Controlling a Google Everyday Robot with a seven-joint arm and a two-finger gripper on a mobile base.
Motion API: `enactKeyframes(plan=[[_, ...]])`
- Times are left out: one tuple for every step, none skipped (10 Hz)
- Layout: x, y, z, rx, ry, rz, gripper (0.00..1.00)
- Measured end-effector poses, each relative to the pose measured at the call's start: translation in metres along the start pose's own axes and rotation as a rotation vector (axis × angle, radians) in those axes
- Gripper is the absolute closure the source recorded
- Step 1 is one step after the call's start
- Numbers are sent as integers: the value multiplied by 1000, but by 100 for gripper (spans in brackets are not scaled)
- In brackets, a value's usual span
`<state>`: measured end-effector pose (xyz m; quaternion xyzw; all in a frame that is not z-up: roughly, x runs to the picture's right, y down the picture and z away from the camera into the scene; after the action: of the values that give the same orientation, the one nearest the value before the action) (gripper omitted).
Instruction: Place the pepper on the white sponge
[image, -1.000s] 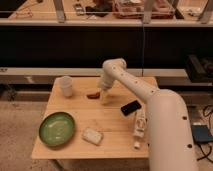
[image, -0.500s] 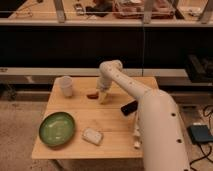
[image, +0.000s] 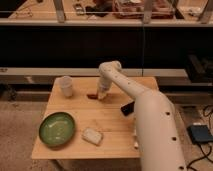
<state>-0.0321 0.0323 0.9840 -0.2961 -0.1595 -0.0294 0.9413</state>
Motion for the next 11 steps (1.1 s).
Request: enactKeyframes(plan=[[-2, 0, -3, -1, -11, 3, 92], [-4, 1, -15, 3, -33, 9, 99], [-6, 3, -29, 12, -49, 4, 100], [-10, 8, -49, 26, -66, -15, 100], [-13, 24, -81, 40, -80, -65, 100], [-15, 40, -99, 38, -86, -103, 100], [-20, 71, -122, 23, -101, -164, 100], [-25, 101, -140, 7, -114, -218, 100], [-33, 136, -159, -11, -131, -283, 100], [-42, 161, -170, -23, -151, -332, 100], [-49, 175, -175, -29, -167, -364, 100]])
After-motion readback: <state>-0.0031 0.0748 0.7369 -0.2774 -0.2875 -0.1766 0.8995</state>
